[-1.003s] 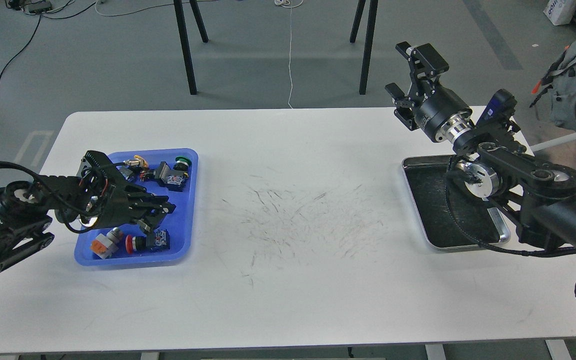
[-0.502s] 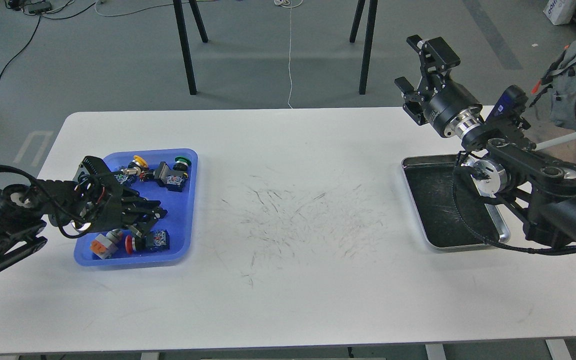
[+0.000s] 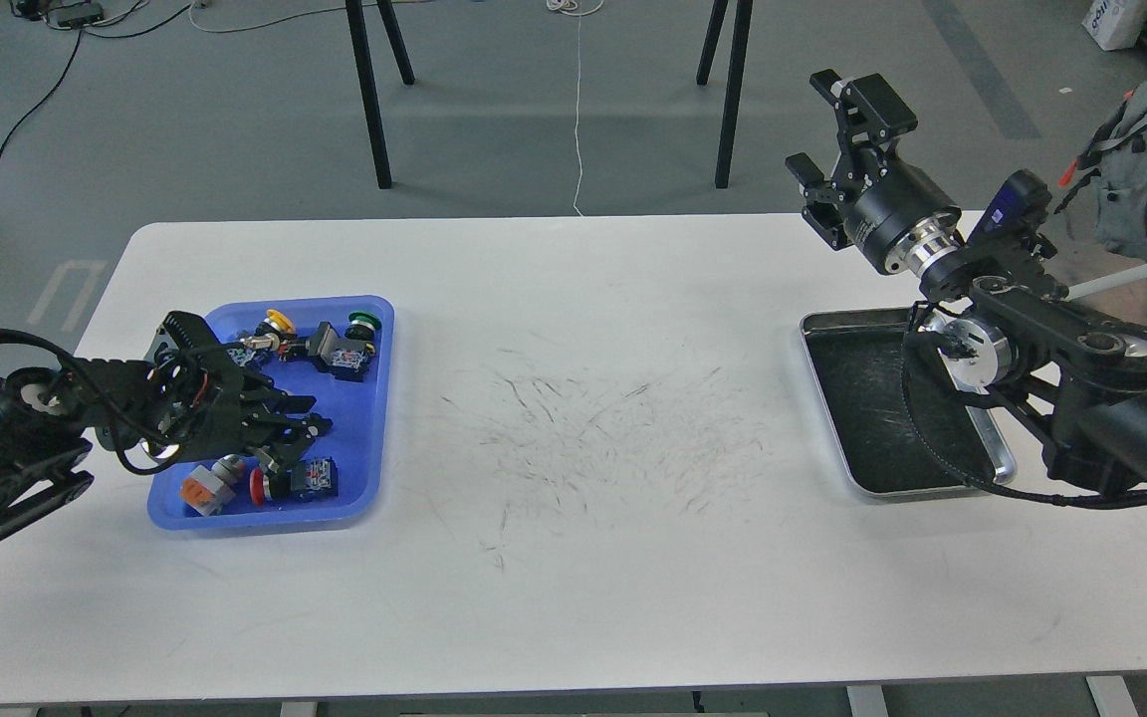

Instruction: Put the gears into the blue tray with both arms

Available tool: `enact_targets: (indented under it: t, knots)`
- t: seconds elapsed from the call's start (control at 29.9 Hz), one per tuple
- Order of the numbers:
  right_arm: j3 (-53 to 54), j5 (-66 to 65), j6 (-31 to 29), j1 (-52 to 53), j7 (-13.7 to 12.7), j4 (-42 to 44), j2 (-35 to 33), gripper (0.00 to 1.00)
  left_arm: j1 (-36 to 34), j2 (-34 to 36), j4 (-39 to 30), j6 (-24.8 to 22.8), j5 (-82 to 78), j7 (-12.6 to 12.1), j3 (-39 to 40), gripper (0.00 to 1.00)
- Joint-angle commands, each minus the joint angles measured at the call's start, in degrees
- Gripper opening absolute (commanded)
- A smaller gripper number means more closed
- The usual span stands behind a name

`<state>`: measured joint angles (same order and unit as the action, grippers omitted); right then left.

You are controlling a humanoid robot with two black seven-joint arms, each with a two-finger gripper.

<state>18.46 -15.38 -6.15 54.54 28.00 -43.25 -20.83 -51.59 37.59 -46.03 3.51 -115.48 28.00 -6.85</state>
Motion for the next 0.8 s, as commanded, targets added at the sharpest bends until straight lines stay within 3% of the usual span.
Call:
enact_targets:
  t: [0.0, 0.23, 0.47, 0.67, 0.77]
  knots:
    - [-0.1, 0.0, -0.1, -0.1, 0.0, 0.1, 0.0, 0.98, -0.4, 0.1, -0.1, 0.2, 0.4, 0.0, 0.2, 0.52]
    - [-0.8, -0.4, -0.5, -0.4, 0.0, 0.7, -0.1, 0.98, -3.5, 2.5, -3.1, -0.7, 2.2, 0.0, 0.7, 0.61]
    - [-1.0, -0.4, -0.7, -0.4, 0.0, 0.8, -1.3, 0.98, -8.1, 2.2, -3.3, -6.2, 18.5, 0.0, 0.9, 0.75]
    - [-1.1, -0.4, -0.7, -0.8, 0.0, 1.0, -1.8, 0.98, -10.7, 1.3, -3.2, -7.9, 29.3, 0.0, 1.5, 0.79]
    - [-1.3, -0.4, -0.7, -1.1, 0.0, 1.0, -2.0, 0.98, -11.0, -1.0, -3.0, -7.8, 38.0, 0.0, 2.9, 0.86]
